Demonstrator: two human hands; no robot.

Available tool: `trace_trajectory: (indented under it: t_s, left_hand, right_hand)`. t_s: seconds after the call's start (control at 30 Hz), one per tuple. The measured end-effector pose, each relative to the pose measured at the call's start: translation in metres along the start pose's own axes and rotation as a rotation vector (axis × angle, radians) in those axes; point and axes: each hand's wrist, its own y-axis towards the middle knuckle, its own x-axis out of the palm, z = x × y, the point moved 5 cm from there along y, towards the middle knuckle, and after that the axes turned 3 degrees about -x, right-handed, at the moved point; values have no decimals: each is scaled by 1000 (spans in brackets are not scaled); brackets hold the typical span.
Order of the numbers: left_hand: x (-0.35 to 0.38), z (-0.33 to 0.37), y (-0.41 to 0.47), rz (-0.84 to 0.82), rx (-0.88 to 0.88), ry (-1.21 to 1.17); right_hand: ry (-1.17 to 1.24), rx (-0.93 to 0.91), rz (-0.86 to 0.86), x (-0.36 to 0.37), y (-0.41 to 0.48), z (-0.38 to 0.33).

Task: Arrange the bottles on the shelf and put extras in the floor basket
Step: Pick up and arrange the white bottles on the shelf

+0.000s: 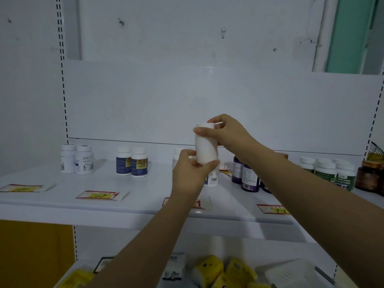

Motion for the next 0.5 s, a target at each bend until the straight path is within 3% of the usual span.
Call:
trace_trajectory:
  t_s: [0.13, 0.23, 0.33, 0.4, 0.5]
  left_hand:
    - [-6, -1, 4, -38, 3, 15]
    - [-12, -7, 5, -225, -74, -63]
    - [-14, -14, 3, -387, -174, -147]
    - [-10, -17, 3, -395, -186, -168]
    - [-6, -13, 4, -249, -138, -134]
  right_hand:
    - [63, 63, -170, 0, -1, 0]
    - [213, 110, -323, -4, -4, 0]
    - [238, 105, -356, -6, -4, 4]
    - [241, 105, -333, -2, -6, 6]
    - [233, 54, -287, 6, -8, 4]
